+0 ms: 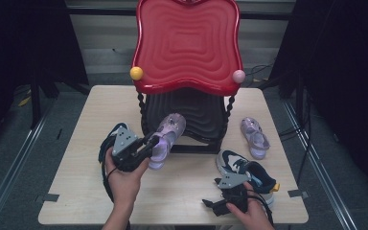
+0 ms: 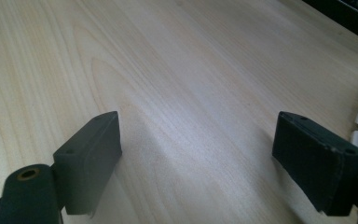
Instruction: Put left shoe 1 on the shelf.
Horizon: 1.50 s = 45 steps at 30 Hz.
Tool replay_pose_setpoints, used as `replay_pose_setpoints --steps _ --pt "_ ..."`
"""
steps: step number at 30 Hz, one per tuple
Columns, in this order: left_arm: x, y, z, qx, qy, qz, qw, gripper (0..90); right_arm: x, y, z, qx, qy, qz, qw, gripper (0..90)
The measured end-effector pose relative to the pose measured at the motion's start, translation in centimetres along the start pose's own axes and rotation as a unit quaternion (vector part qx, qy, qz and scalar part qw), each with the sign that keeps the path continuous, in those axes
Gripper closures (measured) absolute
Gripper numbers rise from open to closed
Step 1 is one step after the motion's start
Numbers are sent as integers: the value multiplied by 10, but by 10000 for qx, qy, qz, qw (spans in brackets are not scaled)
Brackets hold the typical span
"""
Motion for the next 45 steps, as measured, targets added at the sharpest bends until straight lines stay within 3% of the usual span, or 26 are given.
replay_pose_setpoints --steps 10,17,24,36,40,45 --pt "-3 17 19 -211 250 -17 9995 776 0 0 0 -1 0 -2 10000 148" --pt "0 20 33 -411 499 -70 9979 776 0 0 0 2 3 4 10000 148" --pt "0 24 43 -468 591 -97 9971 776 0 0 0 -6 -2 14 10000 148" --pt "9 35 61 -818 918 -373 9917 775 0 0 0 -7 -1 12 10000 148" --pt "10 34 66 -825 988 -318 9912 775 0 0 0 -6 -2 13 10000 148" --pt "11 35 76 -937 1114 -318 9888 775 0 0 0 -7 -2 10 10000 148"
Point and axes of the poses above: each handheld gripper's, and its own axes: z roughly forward along the jaws, y roughly out of its top, x roughly to its left, the point moved 8 cm from there along z, roughly forward along the jaws, and after that the axes turned 8 degrees about -z, right-handed, at the moved point
